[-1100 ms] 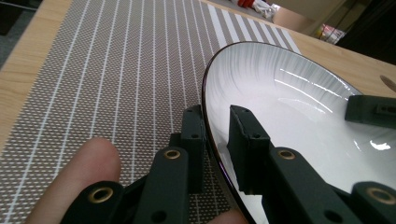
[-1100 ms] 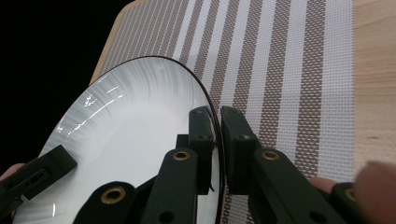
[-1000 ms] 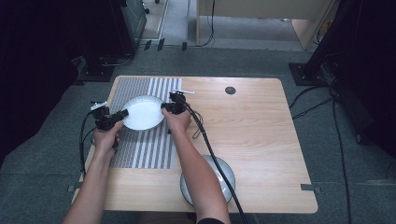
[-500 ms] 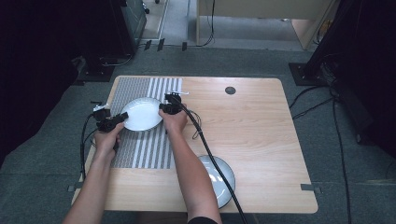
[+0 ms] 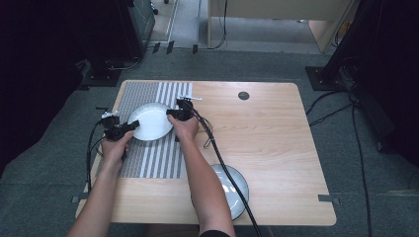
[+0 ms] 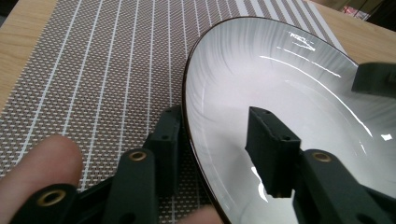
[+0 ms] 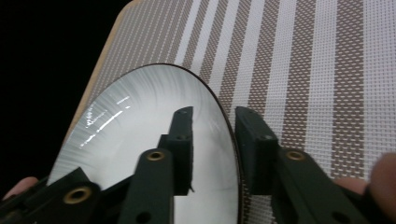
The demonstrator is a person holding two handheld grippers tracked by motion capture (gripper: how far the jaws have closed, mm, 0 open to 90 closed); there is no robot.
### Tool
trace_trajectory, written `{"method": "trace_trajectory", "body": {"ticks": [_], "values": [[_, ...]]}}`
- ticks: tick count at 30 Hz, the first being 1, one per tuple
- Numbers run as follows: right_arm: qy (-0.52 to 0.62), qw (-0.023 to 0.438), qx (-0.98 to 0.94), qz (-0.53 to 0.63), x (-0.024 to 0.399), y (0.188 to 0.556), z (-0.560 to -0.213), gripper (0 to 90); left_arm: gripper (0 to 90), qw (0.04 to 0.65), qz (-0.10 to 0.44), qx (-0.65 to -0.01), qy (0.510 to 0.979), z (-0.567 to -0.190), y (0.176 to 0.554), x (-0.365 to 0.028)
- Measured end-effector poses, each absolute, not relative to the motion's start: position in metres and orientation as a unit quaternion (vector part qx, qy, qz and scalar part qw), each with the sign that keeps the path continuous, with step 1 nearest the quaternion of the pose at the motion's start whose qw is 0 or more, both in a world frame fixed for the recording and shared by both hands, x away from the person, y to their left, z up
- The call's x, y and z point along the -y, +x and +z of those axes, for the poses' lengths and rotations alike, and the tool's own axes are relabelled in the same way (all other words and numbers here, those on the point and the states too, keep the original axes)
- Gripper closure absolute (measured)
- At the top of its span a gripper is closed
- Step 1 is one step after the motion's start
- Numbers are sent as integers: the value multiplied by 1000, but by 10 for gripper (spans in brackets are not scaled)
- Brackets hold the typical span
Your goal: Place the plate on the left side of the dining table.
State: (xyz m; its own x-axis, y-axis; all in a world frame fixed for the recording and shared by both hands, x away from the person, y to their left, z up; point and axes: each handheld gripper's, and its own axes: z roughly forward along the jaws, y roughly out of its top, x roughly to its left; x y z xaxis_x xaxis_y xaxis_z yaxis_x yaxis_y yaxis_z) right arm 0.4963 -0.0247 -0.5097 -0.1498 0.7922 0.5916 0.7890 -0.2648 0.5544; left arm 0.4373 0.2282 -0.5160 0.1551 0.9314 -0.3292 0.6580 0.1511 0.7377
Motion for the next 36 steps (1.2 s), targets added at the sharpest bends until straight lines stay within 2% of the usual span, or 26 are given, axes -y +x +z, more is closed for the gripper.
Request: {"method": "trace_trajectory", "body": {"ticks": [2,5,10,14,21,26,36], "values": [[647,3,-615,452,25,496,-505,594,493,419,167,-630,632,-515,437,-228],[630,25,-637,444,28,493,-494,549,433,409,177,-630,636,-514,436,-226],[602,43,-658,449,39,487,-477,432,368,405,181,-630,637,-514,435,-226],[569,61,-697,433,48,479,-469,467,350,402,186,-630,638,-514,434,-225],[552,45,-713,430,71,453,-460,357,274,385,201,-625,649,-513,432,-222],[554,46,-704,442,92,437,-455,339,227,392,191,-624,648,-513,431,-224],[531,61,-716,449,132,410,-451,342,206,388,194,-630,644,-513,432,-225]]}}
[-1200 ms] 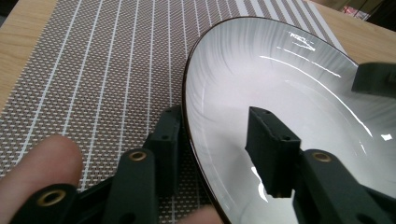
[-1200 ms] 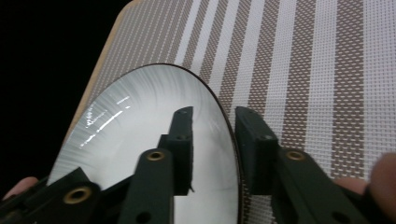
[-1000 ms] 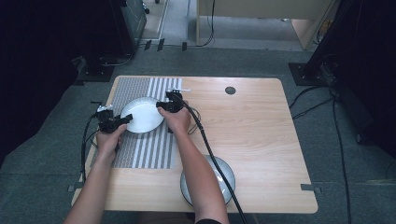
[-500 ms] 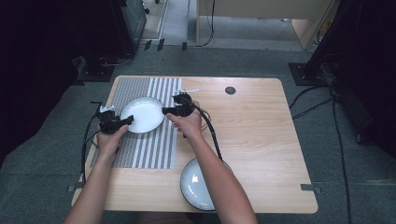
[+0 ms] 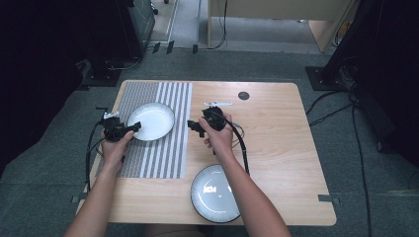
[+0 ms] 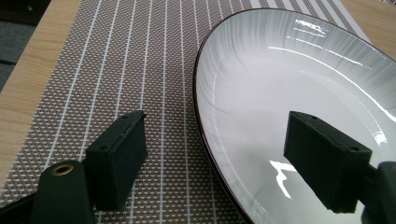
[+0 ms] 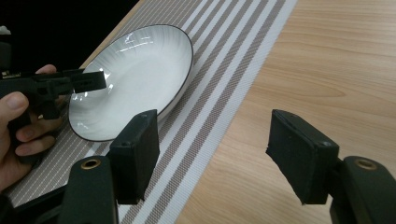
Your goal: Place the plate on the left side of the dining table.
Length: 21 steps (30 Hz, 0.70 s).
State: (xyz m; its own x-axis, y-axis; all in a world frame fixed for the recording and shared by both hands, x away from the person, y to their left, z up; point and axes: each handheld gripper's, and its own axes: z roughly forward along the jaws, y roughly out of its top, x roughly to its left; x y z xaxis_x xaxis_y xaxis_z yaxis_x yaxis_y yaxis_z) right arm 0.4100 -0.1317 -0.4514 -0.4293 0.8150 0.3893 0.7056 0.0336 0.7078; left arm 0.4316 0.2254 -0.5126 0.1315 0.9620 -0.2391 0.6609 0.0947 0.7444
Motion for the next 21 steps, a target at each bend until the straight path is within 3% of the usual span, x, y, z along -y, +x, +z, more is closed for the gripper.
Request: {"method": "trace_trajectory", "body": {"ticks": [12,21], "values": [[540,47,-694,474,185,380,-449,322,196,358,218,-629,655,-512,431,-219],[535,52,-696,476,216,360,-450,303,184,371,210,-635,644,-504,426,-225]]}}
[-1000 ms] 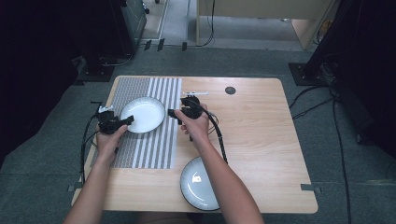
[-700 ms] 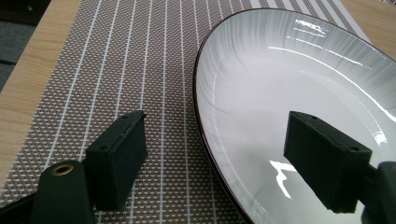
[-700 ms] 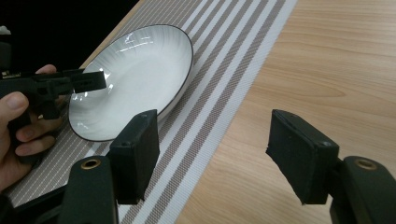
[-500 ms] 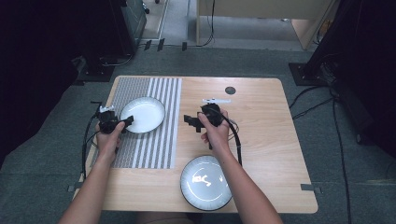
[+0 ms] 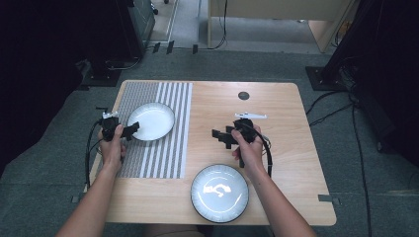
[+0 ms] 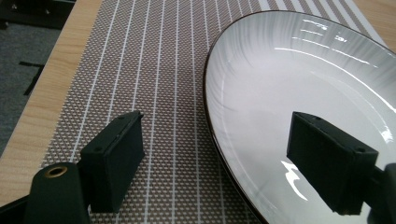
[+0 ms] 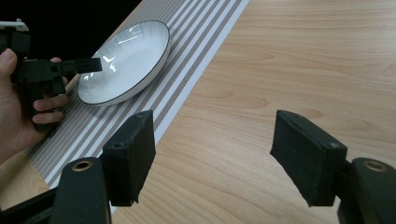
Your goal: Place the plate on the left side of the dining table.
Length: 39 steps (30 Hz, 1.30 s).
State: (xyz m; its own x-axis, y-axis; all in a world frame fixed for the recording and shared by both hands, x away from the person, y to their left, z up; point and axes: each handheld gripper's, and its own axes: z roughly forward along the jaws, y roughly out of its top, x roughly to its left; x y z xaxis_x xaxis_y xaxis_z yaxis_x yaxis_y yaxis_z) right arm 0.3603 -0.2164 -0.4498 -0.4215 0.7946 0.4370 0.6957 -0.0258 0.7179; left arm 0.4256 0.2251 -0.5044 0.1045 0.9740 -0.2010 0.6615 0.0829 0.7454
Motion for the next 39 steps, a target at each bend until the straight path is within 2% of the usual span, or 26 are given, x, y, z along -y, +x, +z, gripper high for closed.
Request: {"method": "trace_trajectory", "body": {"ticks": [6,16,25,39], "values": [[531,52,-697,480,232,350,-448,299,175,389,211,-628,640,-493,414,-219],[527,60,-694,486,263,324,-444,285,169,409,232,-603,645,-473,373,-199],[547,72,-678,485,300,303,-449,276,166,412,243,-584,655,-472,336,-191],[582,86,-656,472,342,275,-461,272,161,417,245,-575,660,-474,276,-201]]}}
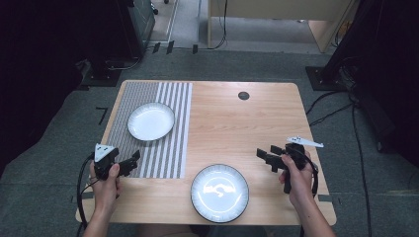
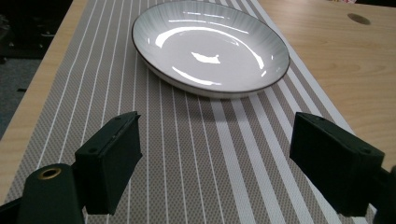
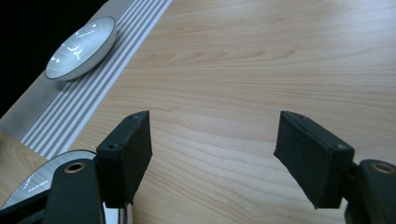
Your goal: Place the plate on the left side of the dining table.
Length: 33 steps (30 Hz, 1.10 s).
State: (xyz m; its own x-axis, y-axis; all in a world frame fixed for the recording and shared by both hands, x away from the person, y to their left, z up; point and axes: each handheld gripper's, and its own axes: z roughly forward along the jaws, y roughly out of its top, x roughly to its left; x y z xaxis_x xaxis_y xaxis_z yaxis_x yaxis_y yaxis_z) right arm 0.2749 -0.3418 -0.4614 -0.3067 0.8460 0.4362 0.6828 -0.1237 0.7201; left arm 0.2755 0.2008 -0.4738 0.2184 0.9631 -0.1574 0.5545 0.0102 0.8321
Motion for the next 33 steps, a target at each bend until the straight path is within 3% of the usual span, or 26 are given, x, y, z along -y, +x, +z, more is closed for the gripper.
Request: {"method": "trace_trajectory", "body": {"ticks": [15,25,33], "values": [[619,110,-641,441,373,249,-485,267,149,378,247,-572,685,-498,233,-223],[647,138,-621,421,398,234,-499,258,150,352,257,-583,686,-506,231,-250],[671,176,-605,391,413,228,-508,251,150,317,267,-570,709,-513,233,-248]]}}
